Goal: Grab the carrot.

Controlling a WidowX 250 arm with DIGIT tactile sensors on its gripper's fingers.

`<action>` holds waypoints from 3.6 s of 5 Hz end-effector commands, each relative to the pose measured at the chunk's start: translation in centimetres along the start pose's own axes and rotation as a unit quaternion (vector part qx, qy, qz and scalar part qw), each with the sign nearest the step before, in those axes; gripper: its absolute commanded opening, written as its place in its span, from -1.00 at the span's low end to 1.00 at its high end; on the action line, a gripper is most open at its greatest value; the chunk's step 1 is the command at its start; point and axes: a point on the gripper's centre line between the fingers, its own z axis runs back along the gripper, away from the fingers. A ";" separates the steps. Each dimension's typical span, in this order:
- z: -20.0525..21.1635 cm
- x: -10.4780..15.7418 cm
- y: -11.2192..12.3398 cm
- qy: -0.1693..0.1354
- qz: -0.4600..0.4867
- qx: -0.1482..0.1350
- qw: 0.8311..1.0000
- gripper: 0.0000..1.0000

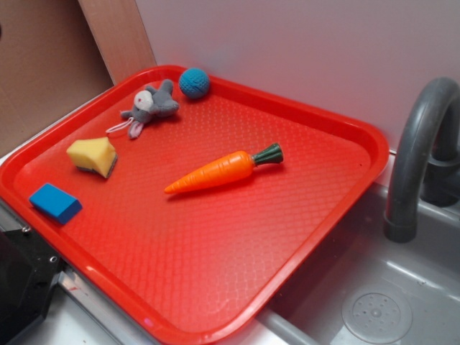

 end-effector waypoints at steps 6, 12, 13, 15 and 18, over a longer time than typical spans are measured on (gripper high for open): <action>-9.1 9.6 -2.8 0.019 -0.098 0.062 0.993 1.00; -25.3 11.7 -6.6 0.119 -0.240 0.042 0.963 -1.00; -25.0 11.1 -7.2 0.116 -0.256 0.038 0.959 -1.00; -18.4 10.4 -5.9 0.098 -0.184 0.056 0.976 -1.00; -4.5 8.8 -1.8 0.044 0.047 0.049 0.997 -1.00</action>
